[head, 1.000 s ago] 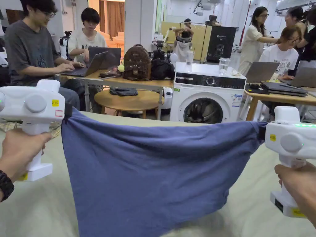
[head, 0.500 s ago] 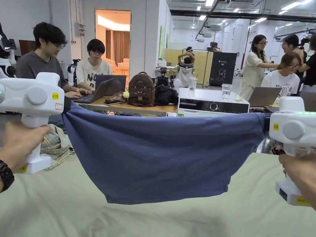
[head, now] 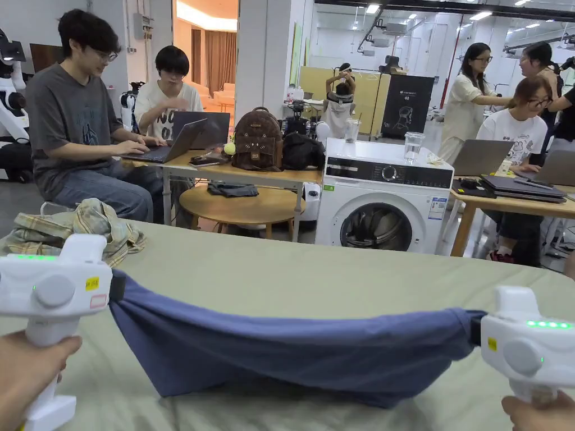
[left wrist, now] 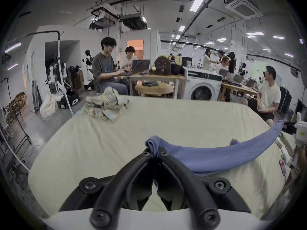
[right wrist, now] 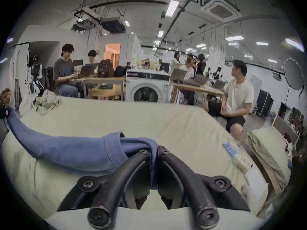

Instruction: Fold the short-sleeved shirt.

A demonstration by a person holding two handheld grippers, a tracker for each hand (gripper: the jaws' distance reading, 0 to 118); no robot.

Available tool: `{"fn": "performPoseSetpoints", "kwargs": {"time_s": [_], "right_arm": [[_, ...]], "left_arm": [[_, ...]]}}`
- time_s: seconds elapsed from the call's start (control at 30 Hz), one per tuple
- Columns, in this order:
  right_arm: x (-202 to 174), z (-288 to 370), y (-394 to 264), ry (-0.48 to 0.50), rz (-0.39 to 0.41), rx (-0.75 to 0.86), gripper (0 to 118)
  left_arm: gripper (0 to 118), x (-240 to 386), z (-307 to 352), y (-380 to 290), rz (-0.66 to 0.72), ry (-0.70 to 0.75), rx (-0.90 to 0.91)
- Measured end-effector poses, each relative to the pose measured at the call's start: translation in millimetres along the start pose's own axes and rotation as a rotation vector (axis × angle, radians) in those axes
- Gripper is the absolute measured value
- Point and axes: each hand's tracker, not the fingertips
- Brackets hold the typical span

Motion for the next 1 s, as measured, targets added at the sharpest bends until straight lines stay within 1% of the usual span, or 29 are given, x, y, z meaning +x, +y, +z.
{"fn": "performPoseSetpoints", "kwargs": {"time_s": [0.03, 0.07, 0.13, 0.2, 0.27, 0.3, 0.37, 0.43, 0.5, 0.57, 0.6, 0.63, 0.67, 0.7, 0.73, 0.8, 0.83, 0.87, 0.9, 0.93, 1.0], "right_arm": [[0.5, 1.9, -13.7, 0.002, 0.017, -0.030, 2], [1.7, 5.6, -28.3, 0.002, 0.014, -0.030, 2], [4.0, 13.8, -52.6, -0.001, 0.032, -0.065, 2], [6.9, 17.8, -72.5, -0.001, 0.022, -0.101, 2], [8.7, 25.2, -90.1, -0.002, -0.009, -0.127, 2], [9.0, 25.2, -96.0, -0.008, -0.015, -0.140, 2], [9.6, 25.4, -110.4, -0.004, -0.006, -0.159, 2], [8.6, 22.9, -120.9, -0.021, 0.003, -0.199, 3], [6.6, 22.2, -130.9, -0.022, 0.003, -0.222, 3], [4.6, 21.3, -137.3, -0.027, 0.020, -0.233, 5], [3.7, 21.5, -138.1, -0.034, 0.026, -0.236, 7], [4.3, 24.2, -137.0, -0.040, 0.031, -0.232, 12], [3.9, 26.4, -135.2, -0.044, 0.030, -0.225, 19], [3.1, 29.4, -132.5, -0.053, 0.028, -0.205, 30], [2.0, 33.0, -128.4, -0.063, 0.020, -0.181, 42], [0.4, 38.9, -121.2, -0.049, 0.010, -0.135, 44], [-2.8, 40.9, -116.8, -0.044, 0.010, -0.125, 49], [-7.1, 42.8, -112.9, -0.043, 0.011, -0.112, 49], [-10.6, 47.5, -109.7, -0.033, 0.006, -0.094, 49], [-14.6, 50.2, -106.5, -0.009, 0.000, -0.079, 49], [-25.2, 55.2, -101.2, -0.003, -0.006, -0.052, 49]], "left_arm": [[0, -0.8, 1.7, -13.8, 0.008, -0.006, -0.016], [0, -1.7, 5.2, -28.4, 0.005, -0.014, -0.040], [0, -1.9, 13.0, -53.2, 0.018, -0.026, -0.068], [0, -2.9, 20.3, -77.8, 0.043, -0.031, -0.082], [0, -4.0, 24.8, -99.0, 0.054, -0.030, -0.103], [0, -4.6, 26.0, -107.5, 0.055, -0.035, -0.120], [0, -5.0, 26.6, -126.5, 0.076, -0.034, -0.153], [0, -4.0, 27.1, -142.2, 0.082, -0.034, -0.195], [0, -2.6, 26.7, -155.3, 0.069, -0.036, -0.237], [0, -0.6, 30.3, -163.0, 0.072, -0.025, -0.252], [0, 0.2, 32.1, -165.4, 0.072, -0.027, -0.253], [0, 1.1, 33.0, -165.6, 0.069, -0.027, -0.257], [0, -1.9, 26.4, -168.6, 0.059, -0.025, -0.261], [0, -0.9, 25.7, -166.8, 0.054, -0.011, -0.266], [5, 0.0, 26.1, -163.7, 0.054, -0.008, -0.264], [32, 4.4, 27.7, -157.4, 0.036, 0.013, -0.247], [42, 5.7, 28.0, -153.8, 0.022, 0.021, -0.229], [44, 6.9, 28.0, -149.7, 0.014, 0.029, -0.215], [44, 8.8, 27.1, -145.7, 0.014, 0.041, -0.202], [44, 11.2, 29.7, -142.0, 0.017, 0.037, -0.192], [47, 14.7, 31.1, -134.9, 0.037, 0.016, -0.141]]}}
